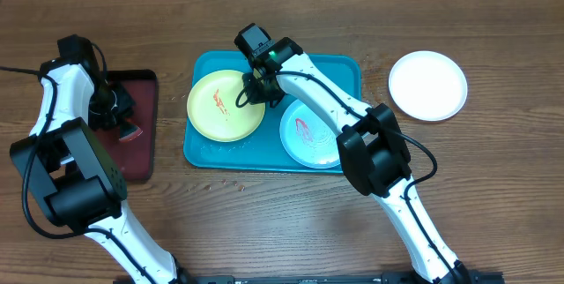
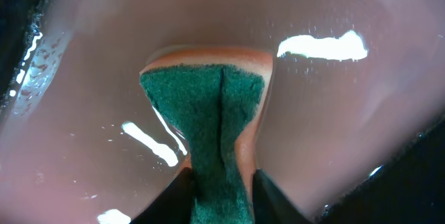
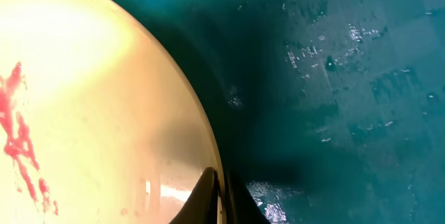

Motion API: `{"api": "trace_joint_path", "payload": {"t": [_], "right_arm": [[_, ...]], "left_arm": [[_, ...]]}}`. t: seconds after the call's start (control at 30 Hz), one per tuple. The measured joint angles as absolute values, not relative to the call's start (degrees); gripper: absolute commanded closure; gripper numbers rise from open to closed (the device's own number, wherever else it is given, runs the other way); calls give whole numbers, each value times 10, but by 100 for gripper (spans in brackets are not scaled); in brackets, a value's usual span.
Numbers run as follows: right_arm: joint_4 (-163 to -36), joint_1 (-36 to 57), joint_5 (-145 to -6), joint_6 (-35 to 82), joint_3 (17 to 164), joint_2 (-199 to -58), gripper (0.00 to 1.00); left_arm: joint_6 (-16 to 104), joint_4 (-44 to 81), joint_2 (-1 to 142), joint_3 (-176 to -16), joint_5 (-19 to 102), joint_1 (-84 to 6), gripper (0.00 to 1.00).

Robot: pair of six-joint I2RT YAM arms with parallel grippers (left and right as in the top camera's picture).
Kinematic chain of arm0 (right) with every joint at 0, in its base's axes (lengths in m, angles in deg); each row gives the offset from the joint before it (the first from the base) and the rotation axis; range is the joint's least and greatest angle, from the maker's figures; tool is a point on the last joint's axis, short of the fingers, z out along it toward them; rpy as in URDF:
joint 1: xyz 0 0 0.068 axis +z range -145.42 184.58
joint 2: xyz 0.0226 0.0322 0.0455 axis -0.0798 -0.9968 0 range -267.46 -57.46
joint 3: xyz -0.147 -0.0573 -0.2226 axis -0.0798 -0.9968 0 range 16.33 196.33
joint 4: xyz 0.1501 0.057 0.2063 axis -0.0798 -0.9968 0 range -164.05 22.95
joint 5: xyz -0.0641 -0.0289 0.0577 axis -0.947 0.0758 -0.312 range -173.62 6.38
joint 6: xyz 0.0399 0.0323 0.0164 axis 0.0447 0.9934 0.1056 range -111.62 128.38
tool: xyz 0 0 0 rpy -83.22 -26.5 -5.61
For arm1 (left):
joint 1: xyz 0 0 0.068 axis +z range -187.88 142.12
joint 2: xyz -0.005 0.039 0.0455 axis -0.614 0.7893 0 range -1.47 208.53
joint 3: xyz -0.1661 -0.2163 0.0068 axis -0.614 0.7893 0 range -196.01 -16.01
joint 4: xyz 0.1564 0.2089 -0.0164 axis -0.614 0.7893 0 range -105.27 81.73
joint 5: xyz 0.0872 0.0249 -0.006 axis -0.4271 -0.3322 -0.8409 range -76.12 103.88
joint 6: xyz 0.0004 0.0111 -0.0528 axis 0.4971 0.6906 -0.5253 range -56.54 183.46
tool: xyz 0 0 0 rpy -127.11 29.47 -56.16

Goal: Clean dirty plates on tray and stack at the side
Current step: 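Grasp the yellow plate rim with the right gripper and pull it center, then dip and rub the left-held sponge in the pink water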

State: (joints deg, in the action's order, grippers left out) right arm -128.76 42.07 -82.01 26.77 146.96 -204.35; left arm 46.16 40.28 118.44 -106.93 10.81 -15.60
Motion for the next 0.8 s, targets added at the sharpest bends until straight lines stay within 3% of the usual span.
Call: {"api": "trace_joint_path", "payload": {"t": [0.03, 0.1, 0.37, 0.43, 0.47, 0.5, 0.57, 0.7, 0.8], "right_arm": [[-1290, 421, -823, 268, 1470, -2043, 96], [-1297, 421, -825, 268, 1471, -2043, 96], [-1333, 421, -835, 268, 1481, -2043, 96], [-1342, 421, -838, 268, 1483, -2043, 96], [-1344, 421, -839, 268, 1483, -2043, 96], [-1344, 421, -840, 268, 1483, -2043, 96], [-1346, 421, -840, 268, 1484, -2043, 96], [-1346, 421, -840, 268, 1484, -2043, 96], [-1346, 421, -841, 268, 1484, -2043, 96]], "left_arm": [[463, 403, 1184, -1069, 108, -156, 89], [464, 403, 1184, -1069, 107, -156, 92], [465, 396, 1184, -1069, 106, -156, 86], [466, 393, 1184, -1069, 106, -156, 76], [468, 394, 1184, -1069, 106, -156, 54], [467, 394, 1185, -1069, 106, -156, 44], [467, 395, 1185, -1069, 106, -156, 46], [469, 400, 1185, -1068, 89, -156, 62], [469, 400, 1185, -1068, 85, -156, 63]]}}
